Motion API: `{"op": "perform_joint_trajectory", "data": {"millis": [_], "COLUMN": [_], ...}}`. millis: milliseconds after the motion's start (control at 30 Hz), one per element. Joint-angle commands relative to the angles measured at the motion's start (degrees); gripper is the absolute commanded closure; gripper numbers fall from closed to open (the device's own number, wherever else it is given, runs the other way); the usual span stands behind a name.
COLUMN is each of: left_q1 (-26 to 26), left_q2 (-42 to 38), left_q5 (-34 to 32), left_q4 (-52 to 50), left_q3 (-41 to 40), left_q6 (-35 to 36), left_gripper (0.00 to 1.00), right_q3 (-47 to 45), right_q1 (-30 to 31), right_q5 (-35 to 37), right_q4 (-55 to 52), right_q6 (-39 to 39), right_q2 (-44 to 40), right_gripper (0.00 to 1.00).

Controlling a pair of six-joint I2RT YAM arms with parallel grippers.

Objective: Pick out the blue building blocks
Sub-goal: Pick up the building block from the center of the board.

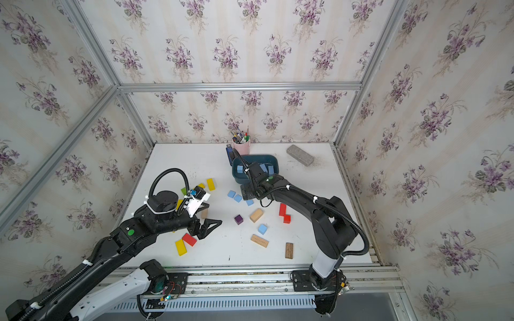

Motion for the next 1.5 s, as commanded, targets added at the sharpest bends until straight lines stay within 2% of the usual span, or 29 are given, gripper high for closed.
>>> {"op": "perform_joint_trajectory", "data": {"millis": [0,233,367,600,1000,1200,1333,1467], "left_q1": [0.0,0.1,0.1,0.2,0.2,0.2,0.3,0.2], "left_q2": [0.1,0.2,0.3,0.3,-0.1,-0.2,-0.1,-0.2], "left_q5": [-0.2,-0.9,-0.7,-0.4,-0.8,-0.8,-0.8,-1.0], "left_q4": [0.1,0.1,0.0,0.0,-0.1,-0.2,-0.2,-0.3], "left_q3": [0.1,0.1,0.1,0.1,0.1,0.1,0.1,0.1], "left_q6": [0.5,0.4,0.5,0.6,0.6,0.7,0.6,0.6], "left_gripper": [0.01,0.01,0.01,0.01,0.01,0.01,0.01,0.01], "right_q3": [-2.5,-5.6,-5.4,-3.0,1.0,1.4,1.3,0.8], "right_q1": [0.5,1.8,2.1,2.3,2.3,2.3,2.3,2.4], "right_q5": [1.1,2.1,2.4,3.8,4.0,4.0,4.1,3.9], "right_q4": [2.6,4.4,5.1,5.9,6.7,7.2,7.4,8.0], "right_q6": [2.2,3.4,3.5,3.1,3.1,3.1,3.2,3.5], "right_q2": [-0.5,1.7,4.0,9.1,15.0,16.3,16.3,14.7], "right_gripper": [0.11,0.12,0.17,0.32,0.5,0.59,0.7,0.77]}}
